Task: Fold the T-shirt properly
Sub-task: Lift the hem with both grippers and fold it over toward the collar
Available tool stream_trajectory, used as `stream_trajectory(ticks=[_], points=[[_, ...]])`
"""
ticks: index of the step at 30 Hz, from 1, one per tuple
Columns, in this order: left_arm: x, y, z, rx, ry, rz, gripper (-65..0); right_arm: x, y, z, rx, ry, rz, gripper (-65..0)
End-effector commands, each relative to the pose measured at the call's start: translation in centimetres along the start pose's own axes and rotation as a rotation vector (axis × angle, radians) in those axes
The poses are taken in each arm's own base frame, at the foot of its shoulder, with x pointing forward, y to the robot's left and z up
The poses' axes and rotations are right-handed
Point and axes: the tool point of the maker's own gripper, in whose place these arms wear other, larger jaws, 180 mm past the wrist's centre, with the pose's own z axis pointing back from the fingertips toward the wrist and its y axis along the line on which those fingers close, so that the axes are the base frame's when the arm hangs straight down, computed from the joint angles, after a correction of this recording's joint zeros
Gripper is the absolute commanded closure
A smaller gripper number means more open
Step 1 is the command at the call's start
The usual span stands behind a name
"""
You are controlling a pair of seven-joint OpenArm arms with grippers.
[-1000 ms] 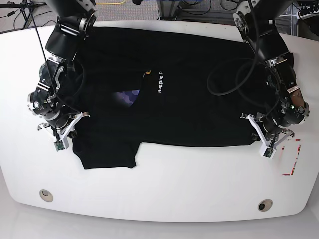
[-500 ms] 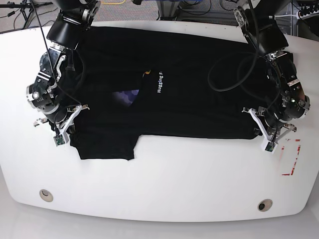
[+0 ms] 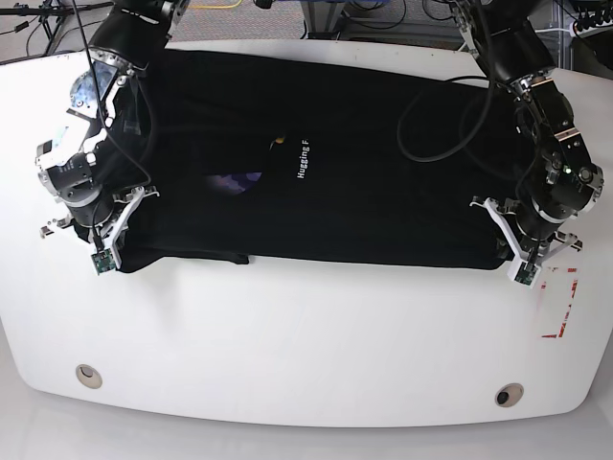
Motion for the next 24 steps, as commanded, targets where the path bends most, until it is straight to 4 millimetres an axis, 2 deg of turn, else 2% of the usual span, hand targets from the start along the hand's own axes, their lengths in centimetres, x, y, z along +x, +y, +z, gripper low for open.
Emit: stream_trajectory(ticks=[1, 15, 21, 24], points=[[0.9, 0.6, 0.7, 0.024, -0.034, -0.018, -3.2, 0.1, -0.7, 1.1, -0.037, -0.007, 0.025, -0.2], [-2.7, 3.1, 1.8, 0.072, 0.059, -0.057, -3.3, -6.8, 2.8, 2.1, 0.041, 0.148, 0.031, -0.3], [-2.9, 3.4, 2.1, 0.081, 0.063, -0.056, -3.5, -9.3, 2.5, 2.8, 0.019, 0.197, -0.045, -0.5], [-4.4, 3.5, 2.4, 0.08, 0.104, -0.077, -3.5, -10.3, 2.4, 3.2, 0.009, 0.224, -0.065, -0.5]])
